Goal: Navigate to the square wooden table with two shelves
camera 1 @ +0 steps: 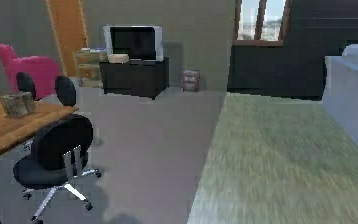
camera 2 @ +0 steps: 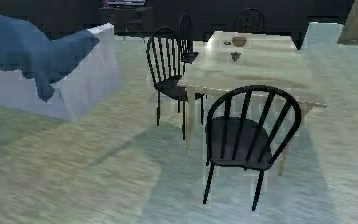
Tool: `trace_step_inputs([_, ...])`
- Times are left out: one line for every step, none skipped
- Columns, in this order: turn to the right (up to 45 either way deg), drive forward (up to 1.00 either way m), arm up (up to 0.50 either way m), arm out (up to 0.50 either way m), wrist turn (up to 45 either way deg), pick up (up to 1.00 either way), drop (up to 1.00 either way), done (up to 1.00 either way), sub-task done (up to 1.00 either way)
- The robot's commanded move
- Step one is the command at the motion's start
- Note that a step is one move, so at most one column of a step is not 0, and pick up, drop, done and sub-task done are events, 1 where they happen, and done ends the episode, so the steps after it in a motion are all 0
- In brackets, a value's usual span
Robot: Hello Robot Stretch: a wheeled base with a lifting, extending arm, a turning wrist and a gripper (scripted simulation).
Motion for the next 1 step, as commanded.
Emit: trace_step_inputs([0.0, 1.00, 0.00, 0.00, 0.0, 0.00, 0.00, 0.00, 0.00])
